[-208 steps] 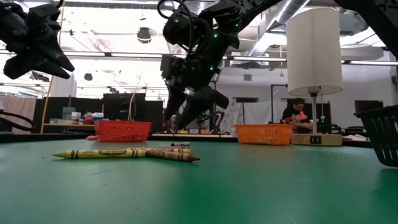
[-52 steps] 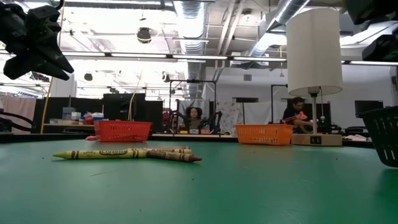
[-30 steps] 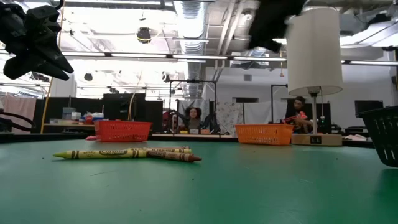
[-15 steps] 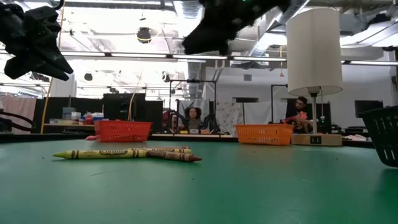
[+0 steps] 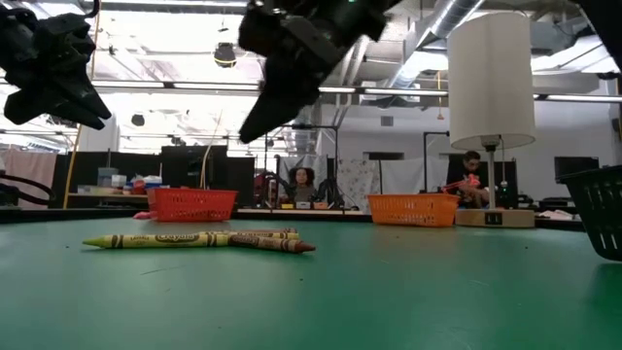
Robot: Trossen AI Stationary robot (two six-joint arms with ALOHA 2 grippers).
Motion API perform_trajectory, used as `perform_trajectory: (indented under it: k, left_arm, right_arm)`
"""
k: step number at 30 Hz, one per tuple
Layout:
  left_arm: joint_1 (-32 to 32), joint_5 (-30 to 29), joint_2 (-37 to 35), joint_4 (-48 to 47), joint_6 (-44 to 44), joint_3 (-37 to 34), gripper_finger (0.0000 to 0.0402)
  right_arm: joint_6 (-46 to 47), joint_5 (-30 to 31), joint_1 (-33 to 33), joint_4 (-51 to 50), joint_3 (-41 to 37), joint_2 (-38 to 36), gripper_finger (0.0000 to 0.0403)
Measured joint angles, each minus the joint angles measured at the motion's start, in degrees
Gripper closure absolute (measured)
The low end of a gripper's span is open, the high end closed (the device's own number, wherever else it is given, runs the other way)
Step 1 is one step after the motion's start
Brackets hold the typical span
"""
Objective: Sort crayons
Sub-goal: Put the brown crayon into the red bin
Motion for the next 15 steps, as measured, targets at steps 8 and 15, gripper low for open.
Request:
perform_trajectory:
  k: [8, 15]
  left_arm:
    - [0.0, 0.5, 0.2, -0.1, -0.1, 0.0, 0.0295]
    - [0.0, 0.5, 0.2, -0.1, 0.4, 0.0, 0.0295]
  right_arm:
    - [-10.2, -1.9, 1.8, -7.5, 8.0, 7.8, 0.0302]
    - [-13.8, -0.6, 3.0, -8.3, 6.8, 8.6, 0.0302]
